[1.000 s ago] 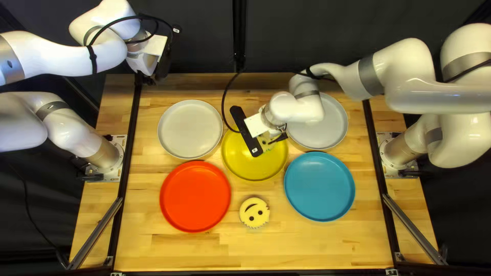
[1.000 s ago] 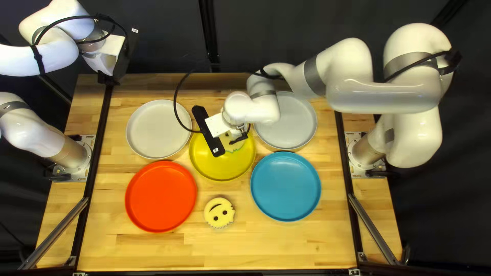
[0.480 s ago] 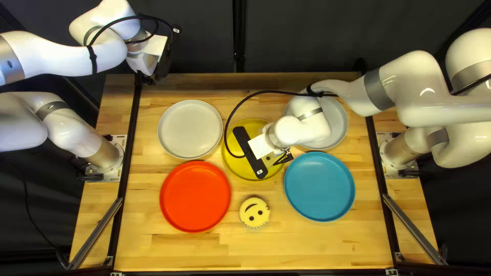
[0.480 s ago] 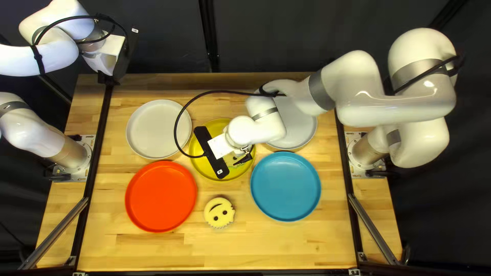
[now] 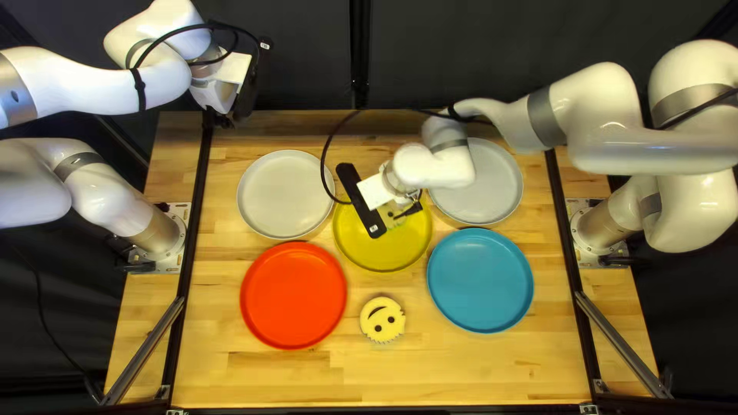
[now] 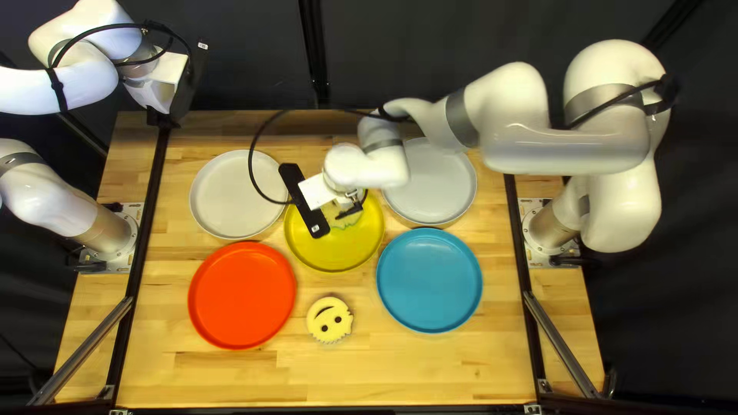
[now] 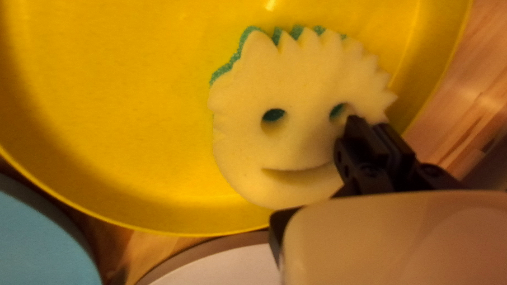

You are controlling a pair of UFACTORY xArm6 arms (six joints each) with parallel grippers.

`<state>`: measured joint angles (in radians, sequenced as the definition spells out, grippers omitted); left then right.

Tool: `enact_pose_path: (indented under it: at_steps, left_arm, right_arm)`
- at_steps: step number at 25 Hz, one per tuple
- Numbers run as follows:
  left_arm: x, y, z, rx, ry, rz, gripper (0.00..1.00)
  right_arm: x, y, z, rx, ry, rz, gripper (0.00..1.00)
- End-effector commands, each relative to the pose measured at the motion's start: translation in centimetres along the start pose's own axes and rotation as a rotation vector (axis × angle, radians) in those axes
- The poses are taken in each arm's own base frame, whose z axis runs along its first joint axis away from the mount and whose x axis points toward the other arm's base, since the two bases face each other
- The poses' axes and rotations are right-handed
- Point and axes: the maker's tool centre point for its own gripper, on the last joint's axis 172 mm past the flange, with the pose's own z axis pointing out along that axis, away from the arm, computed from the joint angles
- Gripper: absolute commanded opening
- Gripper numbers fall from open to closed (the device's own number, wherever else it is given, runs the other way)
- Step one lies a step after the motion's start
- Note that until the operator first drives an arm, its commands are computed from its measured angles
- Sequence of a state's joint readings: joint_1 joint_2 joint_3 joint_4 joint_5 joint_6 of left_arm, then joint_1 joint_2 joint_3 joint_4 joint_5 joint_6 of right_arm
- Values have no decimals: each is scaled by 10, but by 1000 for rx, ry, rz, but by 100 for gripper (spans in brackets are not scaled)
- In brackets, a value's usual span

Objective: Pick up sponge and scrub the plate

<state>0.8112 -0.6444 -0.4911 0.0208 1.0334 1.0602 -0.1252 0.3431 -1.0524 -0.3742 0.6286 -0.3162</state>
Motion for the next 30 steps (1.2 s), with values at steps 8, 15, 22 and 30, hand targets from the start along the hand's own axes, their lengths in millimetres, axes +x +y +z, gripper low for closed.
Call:
enact_pose_path:
  at_steps: [8, 15, 22, 30]
  left_arm:
    - [0, 0, 0, 0, 0, 0, 100]
    - [0, 0, 0, 0, 0, 0, 100]
    - [0, 0, 0, 0, 0, 0, 100]
    - [0, 0, 0, 0, 0, 0, 100]
  right_arm:
    - [30, -58, -22, -15, -8, -29, 0]
    - [45, -78, -22, -30, -3, -58, 0]
    - [29, -36, -8, -10, -2, -34, 0]
    - [21, 0, 7, 24, -4, -7, 0]
